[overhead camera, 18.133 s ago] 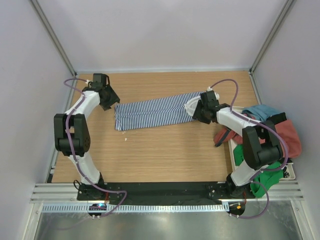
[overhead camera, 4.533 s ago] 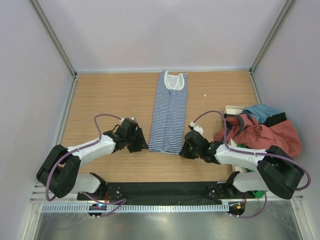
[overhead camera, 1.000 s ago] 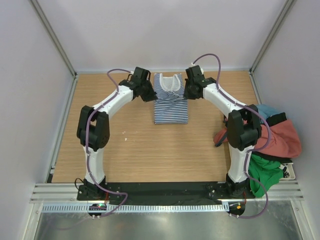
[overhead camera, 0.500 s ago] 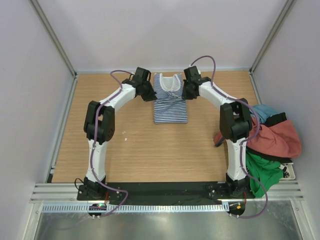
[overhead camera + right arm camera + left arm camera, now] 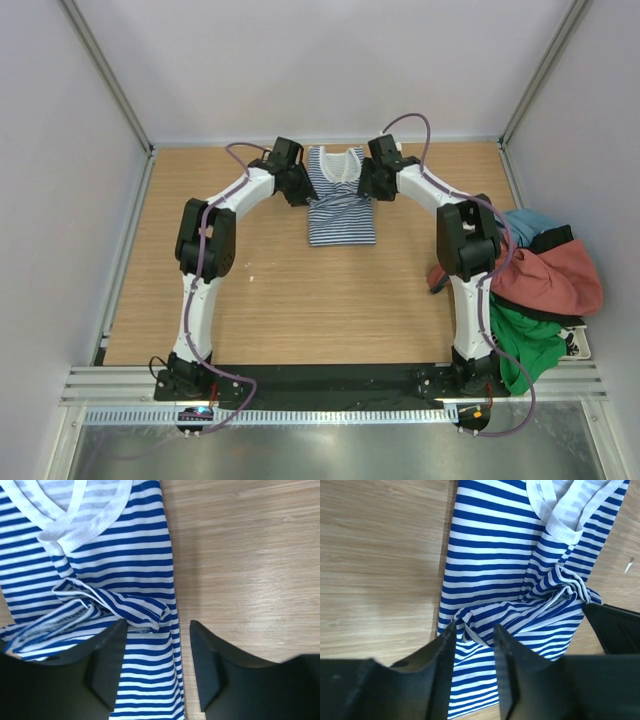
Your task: Fold and stack the tank tops
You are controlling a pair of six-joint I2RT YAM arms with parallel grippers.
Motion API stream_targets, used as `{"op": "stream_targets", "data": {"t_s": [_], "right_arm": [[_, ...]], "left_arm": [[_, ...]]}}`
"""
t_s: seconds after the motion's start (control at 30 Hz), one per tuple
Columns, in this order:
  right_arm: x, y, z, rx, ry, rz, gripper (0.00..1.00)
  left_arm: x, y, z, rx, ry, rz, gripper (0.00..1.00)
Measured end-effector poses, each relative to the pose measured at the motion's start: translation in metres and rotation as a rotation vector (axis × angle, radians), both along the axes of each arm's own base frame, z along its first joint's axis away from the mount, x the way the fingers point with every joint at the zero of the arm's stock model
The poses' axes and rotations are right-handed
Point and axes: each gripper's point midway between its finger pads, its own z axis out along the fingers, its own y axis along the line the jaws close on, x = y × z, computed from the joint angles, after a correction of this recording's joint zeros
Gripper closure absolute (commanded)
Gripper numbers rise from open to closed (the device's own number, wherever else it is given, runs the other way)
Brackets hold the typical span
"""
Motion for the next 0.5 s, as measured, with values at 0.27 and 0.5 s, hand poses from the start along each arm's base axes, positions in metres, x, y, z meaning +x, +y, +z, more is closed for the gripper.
{"op": "stream_targets", "data": {"t_s": [0.27, 0.5], "right_arm": [[-0.032, -0.013, 0.015, 0.004, -0.018, -0.003, 0.38], [-0.087, -0.014, 0.056, 0.119, -0.113, 0.052, 0.37]], "left_arm": [[-0.026, 0.010, 0.010, 0.013, 0.002, -0.018, 0.48], [-0.099, 0.027, 0.053, -0.004, -0.061, -0.036, 0.42]]}}
